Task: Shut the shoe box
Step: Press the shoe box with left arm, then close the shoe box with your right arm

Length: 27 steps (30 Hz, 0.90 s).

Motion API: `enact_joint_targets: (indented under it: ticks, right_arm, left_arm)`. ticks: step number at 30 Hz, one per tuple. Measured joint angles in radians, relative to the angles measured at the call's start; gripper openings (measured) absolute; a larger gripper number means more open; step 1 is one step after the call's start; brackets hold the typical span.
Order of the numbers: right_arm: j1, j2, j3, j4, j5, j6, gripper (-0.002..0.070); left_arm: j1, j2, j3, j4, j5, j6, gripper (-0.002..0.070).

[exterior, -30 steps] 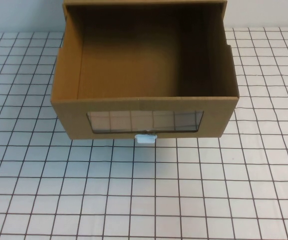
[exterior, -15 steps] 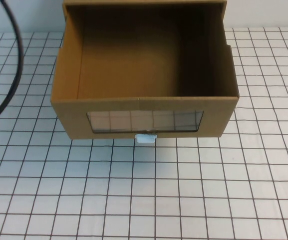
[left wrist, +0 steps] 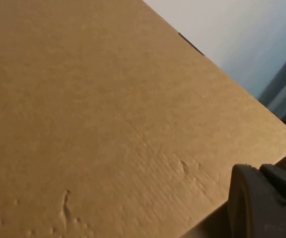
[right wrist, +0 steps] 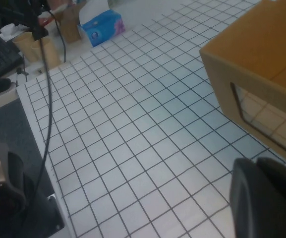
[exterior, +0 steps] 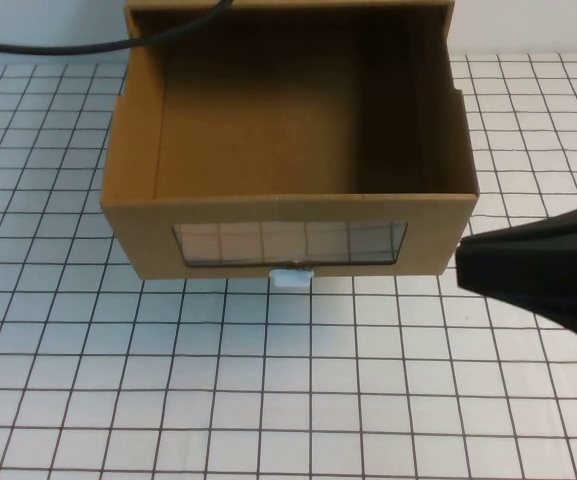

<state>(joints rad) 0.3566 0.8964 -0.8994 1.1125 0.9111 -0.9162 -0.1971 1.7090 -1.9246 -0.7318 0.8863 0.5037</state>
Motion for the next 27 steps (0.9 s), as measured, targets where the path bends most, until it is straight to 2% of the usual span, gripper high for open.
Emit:
enact_joint_targets:
  ticks: [4,9,13,17,22,27]
  right_arm:
    - [0.089,0.027,0.0,0.002,-0.078,-0.007,-0.0013]
    - [0.225,0.121,0.0,0.004,-0.215,-0.01,-0.0013]
    - [0.341,0.255,0.0,0.018,-0.349,-0.032,-0.0013]
    - [0.422,0.432,-0.014,0.106,-0.425,-0.139,-0.0013]
    - [0.456,0.64,-0.13,0.238,-0.398,-0.35,-0.0013]
    - [0.457,0.789,-0.28,0.218,-0.441,-0.428,-0.0013]
  left_arm:
    - [0.0,0.209,-0.223,-0.028,0.115,-0.045,-0.0006]
    - [0.0,0.421,-0.424,-0.033,0.24,-0.173,-0.0006]
    - [0.0,0.453,-0.463,-0.058,0.238,-0.216,-0.0006]
    - [0.0,0.455,-0.469,-0.056,0.238,-0.222,-0.0006]
    - [0.0,0.457,-0.472,-0.056,0.238,-0.225,-0.0006]
    - [0.0,0.457,-0.472,-0.054,0.238,-0.225,-0.0006]
